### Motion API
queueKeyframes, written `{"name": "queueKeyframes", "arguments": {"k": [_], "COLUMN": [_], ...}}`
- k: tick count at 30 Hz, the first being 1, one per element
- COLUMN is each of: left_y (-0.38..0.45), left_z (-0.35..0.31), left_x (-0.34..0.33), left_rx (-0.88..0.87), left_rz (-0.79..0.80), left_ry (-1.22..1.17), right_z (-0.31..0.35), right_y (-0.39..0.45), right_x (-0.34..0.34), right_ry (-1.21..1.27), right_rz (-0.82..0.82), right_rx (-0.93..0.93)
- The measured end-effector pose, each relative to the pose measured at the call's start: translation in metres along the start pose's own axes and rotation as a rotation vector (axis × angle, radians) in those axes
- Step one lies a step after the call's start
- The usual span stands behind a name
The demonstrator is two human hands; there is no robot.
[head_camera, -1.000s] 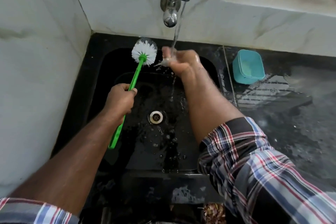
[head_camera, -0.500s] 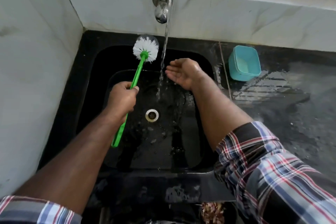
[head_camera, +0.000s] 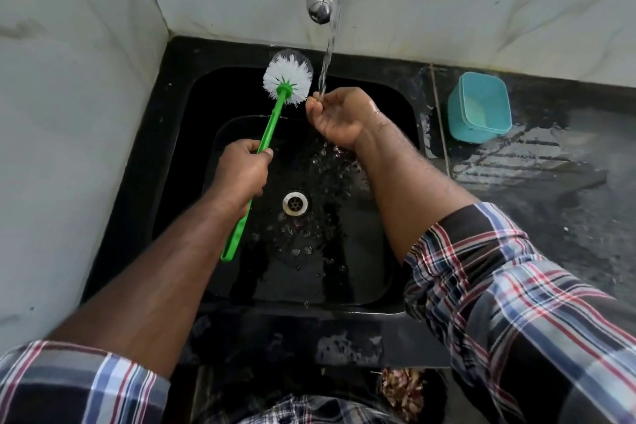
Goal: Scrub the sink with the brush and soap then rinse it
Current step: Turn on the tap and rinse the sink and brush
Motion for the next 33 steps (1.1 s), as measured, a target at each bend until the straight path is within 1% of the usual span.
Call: {"name": "queueKeyframes", "arguments": {"k": [2, 4, 5, 6, 7, 8, 9, 10, 11, 12, 13, 14, 15, 16, 17, 18, 20, 21, 22, 23, 24, 27, 29, 33], "left_y": [0.000, 0.000, 0.000, 0.000, 0.000, 0.000, -0.001, -0.001, 0.000, 0.000, 0.001, 0.001, 0.002, 0.002, 0.002, 0.002, 0.002, 0.002, 0.003, 0.003, 0.003, 0.003, 0.002, 0.002], "left_z": [0.000, 0.001, 0.001, 0.002, 0.002, 0.002, 0.001, 0.001, 0.000, 0.000, -0.001, -0.001, -0.002, -0.002, -0.002, -0.002, -0.003, -0.003, -0.003, -0.002, -0.001, -0.001, -0.001, -0.003], "left_x": [-0.004, -0.007, -0.008, -0.009, -0.010, -0.010, -0.010, -0.010, -0.010, -0.011, -0.011, -0.011, -0.011, -0.011, -0.011, -0.011, -0.010, -0.009, -0.008, -0.007, -0.005, 0.000, 0.002, 0.007], "left_rx": [0.006, 0.015, 0.018, 0.020, 0.019, 0.017, 0.018, 0.019, 0.020, 0.020, 0.021, 0.022, 0.022, 0.022, 0.022, 0.022, 0.022, 0.024, 0.026, 0.028, 0.029, 0.035, 0.035, 0.035], "left_rz": [0.003, 0.009, 0.013, 0.016, 0.018, 0.019, 0.021, 0.021, 0.022, 0.022, 0.021, 0.019, 0.018, 0.016, 0.016, 0.016, 0.015, 0.014, 0.009, 0.005, 0.000, -0.011, -0.006, -0.011], "left_ry": [-0.004, -0.008, -0.013, -0.018, -0.020, -0.019, -0.016, -0.015, -0.016, -0.019, -0.020, -0.018, -0.015, -0.015, -0.016, -0.016, -0.022, -0.029, -0.036, -0.039, -0.036, -0.016, -0.013, -0.026], "right_z": [0.006, 0.020, 0.031, 0.043, 0.057, 0.068, 0.078, 0.084, 0.083, 0.073, 0.056, 0.036, 0.022, 0.014, 0.013, 0.017, 0.032, 0.038, 0.041, 0.041, 0.038, 0.015, 0.004, 0.002], "right_y": [-0.005, -0.019, -0.027, -0.033, -0.038, -0.044, -0.050, -0.058, -0.065, -0.070, -0.075, -0.083, -0.089, -0.091, -0.088, -0.080, -0.066, -0.060, -0.054, -0.047, -0.040, -0.025, -0.018, -0.007], "right_x": [-0.004, -0.006, -0.003, 0.004, 0.016, 0.030, 0.047, 0.063, 0.075, 0.087, 0.099, 0.107, 0.108, 0.101, 0.091, 0.079, 0.052, 0.040, 0.030, 0.021, 0.013, -0.003, -0.009, -0.017], "right_ry": [-0.028, -0.024, -0.016, -0.031, -0.085, -0.201, -0.422, -0.756, -1.127, -1.416, -1.581, -1.673, -1.718, -1.727, -1.690, -1.615, -1.361, -1.218, -1.083, -0.963, -0.850, -0.440, -0.197, 0.109], "right_rz": [0.053, 0.104, 0.102, 0.061, -0.019, -0.134, -0.309, -0.529, -0.705, -0.804, -0.819, -0.789, -0.744, -0.706, -0.681, -0.657, -0.612, -0.580, -0.543, -0.504, -0.457, -0.265, -0.172, -0.036], "right_rx": [-0.006, 0.028, 0.058, 0.097, 0.150, 0.209, 0.253, 0.266, 0.214, 0.063, -0.157, -0.374, -0.503, -0.527, -0.448, -0.307, 0.002, 0.125, 0.207, 0.249, 0.252, 0.147, 0.107, 0.110]}}
Point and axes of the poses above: each hand's wrist, its own y-axis towards the middle knuckle, its own x-axis out of the back of the hand, z = x × y, the point moved 8 cm from there along y, towards the middle knuckle, and after that the axes turned 14 degrees about -x, right-handed, at the moved point
